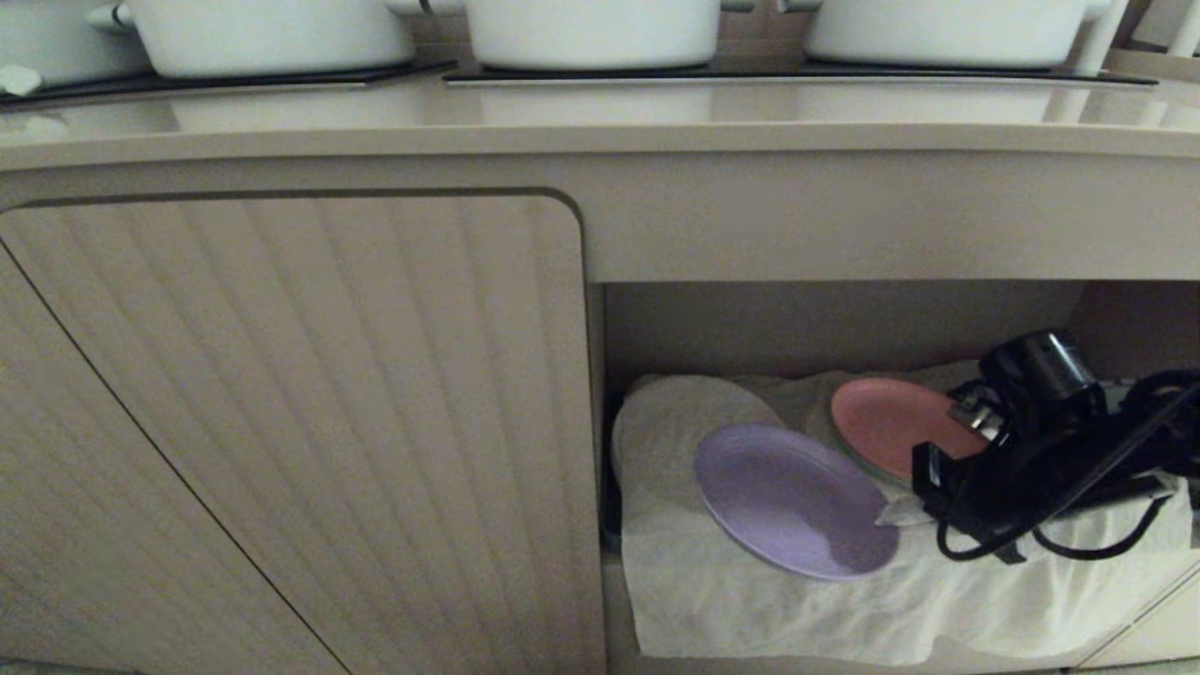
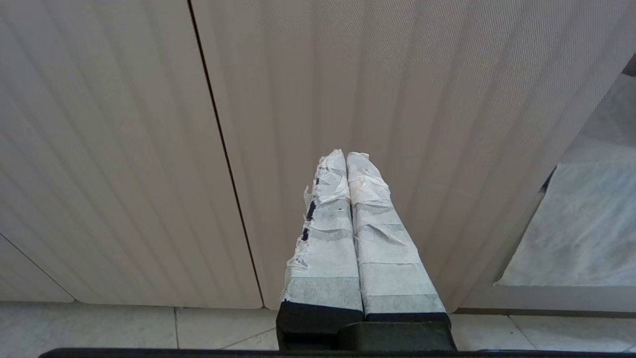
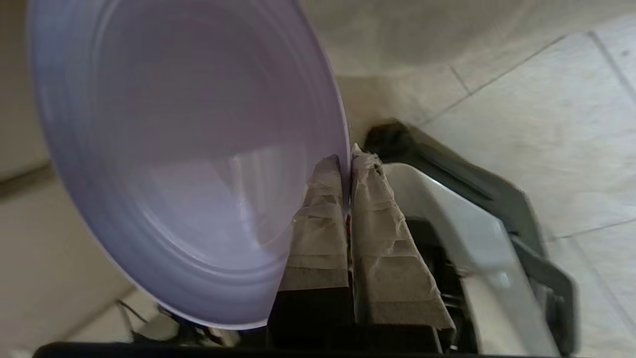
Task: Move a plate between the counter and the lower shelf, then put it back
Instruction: Put the plate in the cupboard
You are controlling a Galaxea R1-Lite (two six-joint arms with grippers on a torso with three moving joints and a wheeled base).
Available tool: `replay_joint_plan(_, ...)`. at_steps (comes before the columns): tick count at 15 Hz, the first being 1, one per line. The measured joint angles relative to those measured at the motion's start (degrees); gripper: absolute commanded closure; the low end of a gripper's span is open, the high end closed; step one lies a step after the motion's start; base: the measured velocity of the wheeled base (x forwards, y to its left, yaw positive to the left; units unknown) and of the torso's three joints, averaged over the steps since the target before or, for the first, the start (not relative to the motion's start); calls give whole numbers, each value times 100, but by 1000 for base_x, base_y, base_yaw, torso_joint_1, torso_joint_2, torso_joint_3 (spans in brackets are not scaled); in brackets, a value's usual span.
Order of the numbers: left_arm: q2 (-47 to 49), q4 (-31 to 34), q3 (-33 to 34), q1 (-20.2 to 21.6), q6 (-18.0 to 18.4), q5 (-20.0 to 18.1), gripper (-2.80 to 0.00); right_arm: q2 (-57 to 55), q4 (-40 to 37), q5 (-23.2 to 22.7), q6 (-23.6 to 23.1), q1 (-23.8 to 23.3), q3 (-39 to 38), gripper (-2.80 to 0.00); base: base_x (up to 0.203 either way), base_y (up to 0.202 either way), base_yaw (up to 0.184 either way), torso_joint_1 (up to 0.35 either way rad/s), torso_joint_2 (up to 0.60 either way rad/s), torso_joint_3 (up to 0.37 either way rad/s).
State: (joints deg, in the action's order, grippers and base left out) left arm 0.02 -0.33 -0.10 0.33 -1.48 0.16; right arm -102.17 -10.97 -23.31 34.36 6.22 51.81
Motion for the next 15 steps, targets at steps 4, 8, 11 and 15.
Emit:
replay_joint_plan(4, 0, 2, 0, 0, 0, -2, 0, -117, 303, 63, 186, 22, 67, 0, 0, 0, 0, 0, 0, 0)
replay_joint_plan(8, 0, 2, 0, 0, 0, 1, 0, -283, 807, 919, 590, 388, 80, 0, 0, 0, 0, 0, 0, 0)
replay_joint_plan(11, 0, 2, 0, 0, 0, 1, 0, -369, 937, 1014, 604, 475, 117, 0, 0, 0, 0, 0, 0, 0)
replay_joint_plan(15, 0, 2, 0, 0, 0, 0, 0, -473, 903, 1138, 615, 537, 267, 0, 0, 0, 0, 0, 0, 0)
